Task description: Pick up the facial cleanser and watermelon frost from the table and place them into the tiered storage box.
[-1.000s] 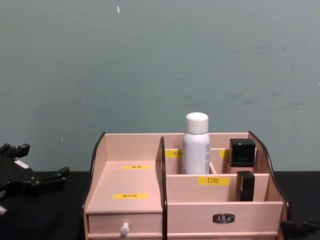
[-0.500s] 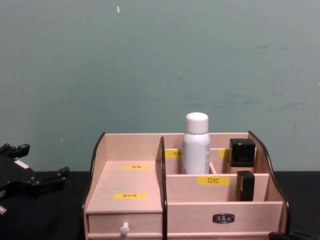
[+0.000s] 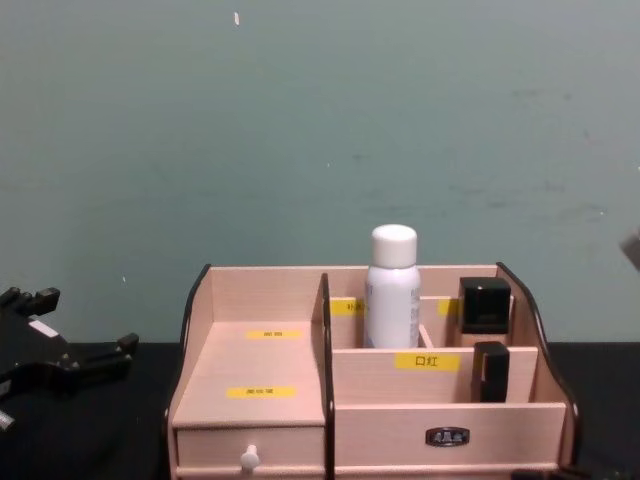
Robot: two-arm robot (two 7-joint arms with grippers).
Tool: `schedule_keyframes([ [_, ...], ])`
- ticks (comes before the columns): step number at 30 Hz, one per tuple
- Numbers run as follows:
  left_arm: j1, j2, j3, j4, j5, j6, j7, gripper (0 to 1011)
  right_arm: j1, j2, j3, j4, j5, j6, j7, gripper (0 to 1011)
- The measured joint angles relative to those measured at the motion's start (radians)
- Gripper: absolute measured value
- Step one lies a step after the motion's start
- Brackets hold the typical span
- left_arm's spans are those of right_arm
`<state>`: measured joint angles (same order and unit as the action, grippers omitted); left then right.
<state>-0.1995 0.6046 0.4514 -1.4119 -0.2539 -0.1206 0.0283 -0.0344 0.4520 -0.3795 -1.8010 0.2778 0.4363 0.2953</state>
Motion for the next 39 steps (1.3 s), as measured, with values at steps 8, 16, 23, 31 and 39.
schedule_keyframes([
  [8, 0.0, 0.0, 0.0, 0.0, 0.0, 0.0, 0.0, 1001, 0.016, -0.015, -0.005, 0.021, -0.016, 0.002, 0.01, 1000],
  [16, 0.0, 0.0, 0.0, 0.0, 0.0, 0.0, 0.0, 1001, 0.026, -0.028, -0.005, 0.039, -0.027, 0.003, 0.017, 1000],
  [23, 0.0, 0.0, 0.0, 0.0, 0.0, 0.0, 0.0, 1001, 0.037, -0.039, -0.009, 0.054, -0.033, 0.001, 0.025, 1000],
  [31, 0.0, 0.0, 0.0, 0.0, 0.0, 0.0, 0.0, 1001, 0.05, -0.051, -0.016, 0.074, -0.04, 0.0, 0.03, 1000],
  [39, 0.0, 0.0, 0.0, 0.0, 0.0, 0.0, 0.0, 1001, 0.059, -0.06, -0.022, 0.091, -0.048, -0.002, 0.033, 1000],
])
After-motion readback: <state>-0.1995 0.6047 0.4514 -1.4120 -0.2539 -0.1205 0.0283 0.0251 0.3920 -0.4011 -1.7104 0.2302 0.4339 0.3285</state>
